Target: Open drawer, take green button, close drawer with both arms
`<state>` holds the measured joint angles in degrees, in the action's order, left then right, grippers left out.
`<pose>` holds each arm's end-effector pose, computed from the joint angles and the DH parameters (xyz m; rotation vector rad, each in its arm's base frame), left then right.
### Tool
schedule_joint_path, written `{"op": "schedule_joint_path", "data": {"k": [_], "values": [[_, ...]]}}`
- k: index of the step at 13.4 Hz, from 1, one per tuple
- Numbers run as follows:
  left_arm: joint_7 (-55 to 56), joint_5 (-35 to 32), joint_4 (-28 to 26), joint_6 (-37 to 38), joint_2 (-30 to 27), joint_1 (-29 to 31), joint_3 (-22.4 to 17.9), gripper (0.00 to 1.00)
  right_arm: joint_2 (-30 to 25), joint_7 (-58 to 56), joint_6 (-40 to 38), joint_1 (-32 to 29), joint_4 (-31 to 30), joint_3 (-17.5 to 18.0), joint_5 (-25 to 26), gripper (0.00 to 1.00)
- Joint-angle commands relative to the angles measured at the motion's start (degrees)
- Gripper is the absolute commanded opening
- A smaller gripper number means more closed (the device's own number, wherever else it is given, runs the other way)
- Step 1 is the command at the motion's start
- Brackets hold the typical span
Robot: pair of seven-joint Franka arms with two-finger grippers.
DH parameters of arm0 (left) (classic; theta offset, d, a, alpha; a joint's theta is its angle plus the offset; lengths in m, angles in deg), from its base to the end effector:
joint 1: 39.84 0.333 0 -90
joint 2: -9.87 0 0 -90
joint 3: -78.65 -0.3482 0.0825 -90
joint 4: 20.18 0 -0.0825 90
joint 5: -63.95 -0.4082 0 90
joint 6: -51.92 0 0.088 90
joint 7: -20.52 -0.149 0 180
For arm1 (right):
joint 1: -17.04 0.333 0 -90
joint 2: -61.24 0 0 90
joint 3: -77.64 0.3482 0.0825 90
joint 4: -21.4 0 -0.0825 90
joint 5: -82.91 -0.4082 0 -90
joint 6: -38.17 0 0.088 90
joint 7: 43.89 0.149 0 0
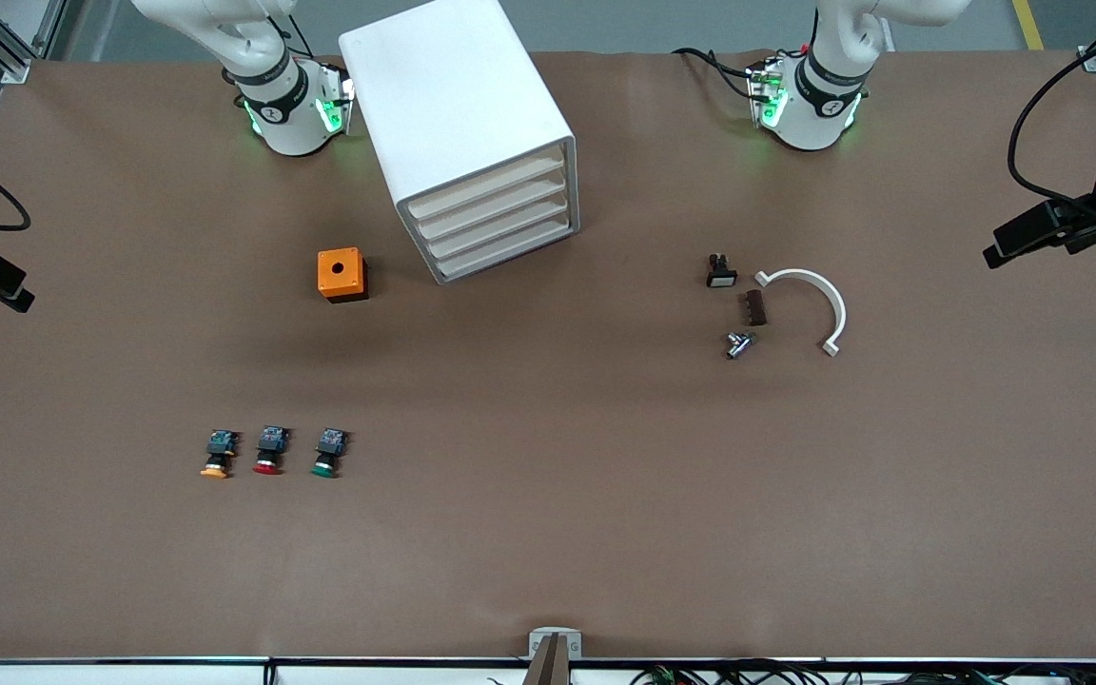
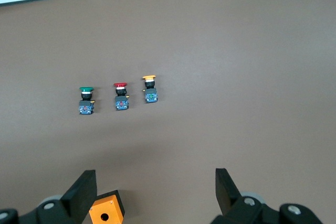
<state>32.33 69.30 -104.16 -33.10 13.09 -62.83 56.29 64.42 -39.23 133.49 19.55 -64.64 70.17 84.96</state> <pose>0.5863 -0.0277 0.6289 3.0596 0.2891 -0.0638 0.6094 -0.0557 0.6257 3.0833 -0.2564 0.1654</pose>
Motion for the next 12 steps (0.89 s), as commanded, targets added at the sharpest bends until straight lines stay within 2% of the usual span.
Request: {"op": "schedule_joint_path", "data": {"k": [1,4,5,7,8,10,12], "values": [[-0.7,-1.3,0.2,0.8,-0.3,-0.3,0.3,1.0,-1.0,-0.8,0.2,-1.1,-0.7,0.7,-0.7,1.0],[-0.7,-1.4,0.1,0.9,-1.0,0.0,0.6,1.0,-1.1,-0.8,0.2,-1.1,-0.7,0.7,-0.7,1.0],[-0.7,-1.4,0.1,0.8,-0.9,1.6,2.9,1.0,-1.1,-0.8,0.2,-1.2,-0.6,0.7,-0.7,1.0],[-0.7,-1.6,0.0,0.6,-1.0,10.2,12.2,1.0,-1.1,-0.8,0.2,-1.3,-0.6,0.6,-0.7,1.0],[-0.7,-1.5,0.0,0.6,-1.1,12.9,14.4,1.0,-1.1,-0.8,0.2,-1.3,-0.6,0.6,-0.7,1.0],[-0.7,-1.5,-0.6,0.5,-1.7,20.6,22.1,1.0,-1.0,-0.8,0.3,-1.3,-0.7,0.6,-0.6,1.0],[-0.7,-1.5,-3.8,-0.3,-4.1,26.7,27.4,1.0,-1.1,-0.8,0.7,-1.4,-0.7,0.6,-0.6,1.0]]}}
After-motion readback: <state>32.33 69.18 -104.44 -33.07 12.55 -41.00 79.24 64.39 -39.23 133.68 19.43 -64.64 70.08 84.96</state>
